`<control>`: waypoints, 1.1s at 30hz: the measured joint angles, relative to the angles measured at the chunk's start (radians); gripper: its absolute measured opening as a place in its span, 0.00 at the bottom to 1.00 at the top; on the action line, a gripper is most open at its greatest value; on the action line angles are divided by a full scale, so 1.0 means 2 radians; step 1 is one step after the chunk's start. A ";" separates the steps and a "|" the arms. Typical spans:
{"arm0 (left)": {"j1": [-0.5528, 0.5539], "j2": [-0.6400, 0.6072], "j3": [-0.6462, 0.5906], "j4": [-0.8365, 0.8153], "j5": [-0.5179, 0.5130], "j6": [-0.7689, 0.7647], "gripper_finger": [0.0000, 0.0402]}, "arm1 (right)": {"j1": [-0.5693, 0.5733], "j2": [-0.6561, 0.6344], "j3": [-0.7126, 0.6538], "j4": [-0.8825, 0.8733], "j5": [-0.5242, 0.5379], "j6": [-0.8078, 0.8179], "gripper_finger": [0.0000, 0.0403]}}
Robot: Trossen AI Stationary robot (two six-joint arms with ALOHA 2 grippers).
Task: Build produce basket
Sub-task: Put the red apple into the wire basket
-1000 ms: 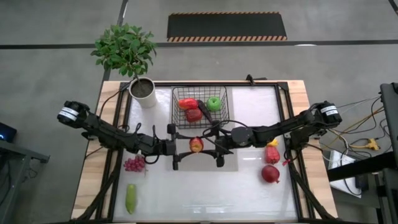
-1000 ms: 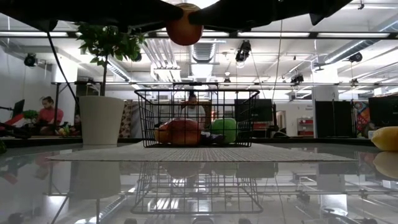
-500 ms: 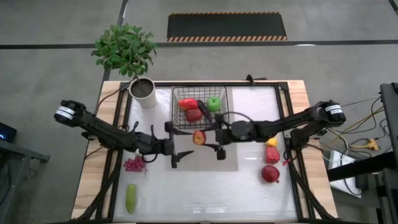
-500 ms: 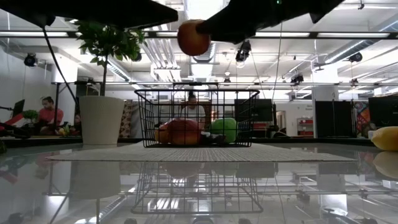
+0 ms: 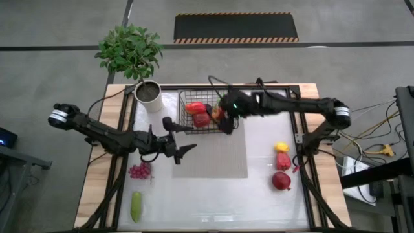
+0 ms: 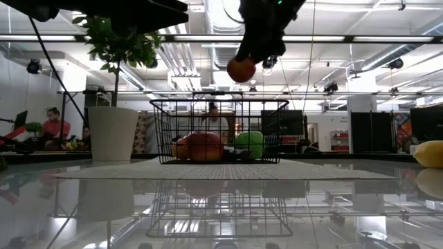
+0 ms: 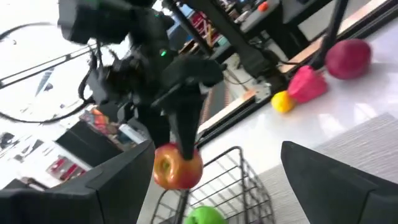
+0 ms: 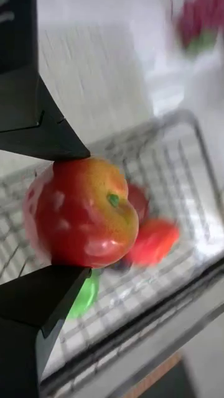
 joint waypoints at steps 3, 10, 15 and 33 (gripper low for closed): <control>0.011 -0.009 0.000 0.002 -0.001 0.000 0.82 | -0.032 0.042 0.056 -0.062 -0.003 0.012 0.59; 0.013 -0.014 -0.008 0.001 -0.002 -0.003 0.82 | -0.069 0.134 0.125 -0.160 -0.017 -0.012 0.59; 0.013 -0.015 -0.016 0.001 -0.003 -0.012 0.82 | -0.068 0.166 0.130 -0.166 -0.018 -0.025 0.60; 0.013 -0.061 -0.034 0.002 -0.013 -0.027 0.82 | -0.069 0.183 0.119 -0.159 -0.040 -0.029 0.64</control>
